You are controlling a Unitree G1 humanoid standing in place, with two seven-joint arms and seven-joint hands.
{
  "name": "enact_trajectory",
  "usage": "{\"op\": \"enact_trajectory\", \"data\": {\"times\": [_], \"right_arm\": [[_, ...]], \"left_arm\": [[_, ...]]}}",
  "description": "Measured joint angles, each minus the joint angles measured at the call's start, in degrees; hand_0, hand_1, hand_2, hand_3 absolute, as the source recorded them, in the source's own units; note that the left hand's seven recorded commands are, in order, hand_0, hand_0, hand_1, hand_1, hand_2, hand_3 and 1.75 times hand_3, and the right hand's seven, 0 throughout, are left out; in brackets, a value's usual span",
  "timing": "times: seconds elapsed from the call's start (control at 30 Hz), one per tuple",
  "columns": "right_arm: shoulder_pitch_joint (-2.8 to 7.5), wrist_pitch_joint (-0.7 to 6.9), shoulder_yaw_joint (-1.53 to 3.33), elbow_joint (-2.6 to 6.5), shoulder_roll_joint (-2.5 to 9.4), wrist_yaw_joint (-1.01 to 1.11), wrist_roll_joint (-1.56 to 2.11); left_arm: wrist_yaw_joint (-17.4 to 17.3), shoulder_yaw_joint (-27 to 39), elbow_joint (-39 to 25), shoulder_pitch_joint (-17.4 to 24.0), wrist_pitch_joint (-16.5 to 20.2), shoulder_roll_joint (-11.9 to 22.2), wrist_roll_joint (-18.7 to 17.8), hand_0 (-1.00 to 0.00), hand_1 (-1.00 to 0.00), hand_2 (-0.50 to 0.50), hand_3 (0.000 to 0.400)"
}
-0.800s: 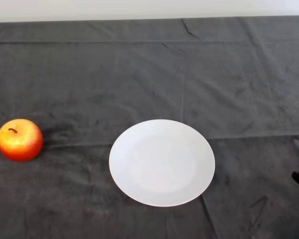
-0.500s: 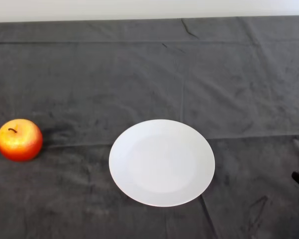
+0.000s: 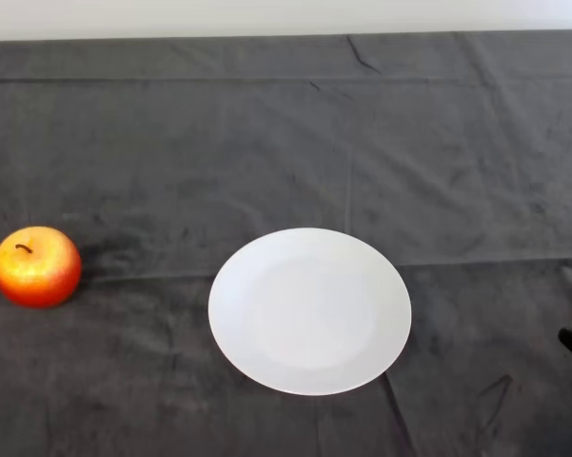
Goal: Move the apple to the plate
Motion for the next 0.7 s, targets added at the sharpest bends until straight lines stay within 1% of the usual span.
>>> {"op": "enact_trajectory", "data": {"times": [0.37, 0.5, 0.57, 0.67, 0.7], "right_arm": [[0.03, 0.04, -0.03, 0.0, 0.0, 0.0, 0.0], [0.15, 0.09, -0.17, 0.0, 0.0, 0.0, 0.0], [0.15, 0.09, -0.16, 0.0, 0.01, 0.08, 0.0], [0.15, 0.09, -0.15, -0.01, 0.02, 0.09, -0.01], [0.15, 0.09, -0.15, -0.01, 0.02, 0.16, -0.01]], "left_arm": [[-5.77, -0.16, 0.0, -0.59, 1.0, 3.32, 0.15, 0.0, 0.0, 0.0, 0.0], [-7.28, -0.27, 0.01, -2.66, 1.44, 3.97, 0.76, 0.0, 0.0, 0.0, 0.0], [-8.16, -0.4, 0.01, -3.62, 1.49, 4.41, 1.64, 0.0, 0.0, 0.0, 0.0], [-8.99, -0.6, 0.02, -5.25, 1.51, 4.51, 2.1, 0.0, 0.0, 0.0, 0.0], [-9.12, -0.68, 0.02, -5.8, 1.51, 4.51, 2.11, 0.0, 0.0, 0.0, 0.0]]}}
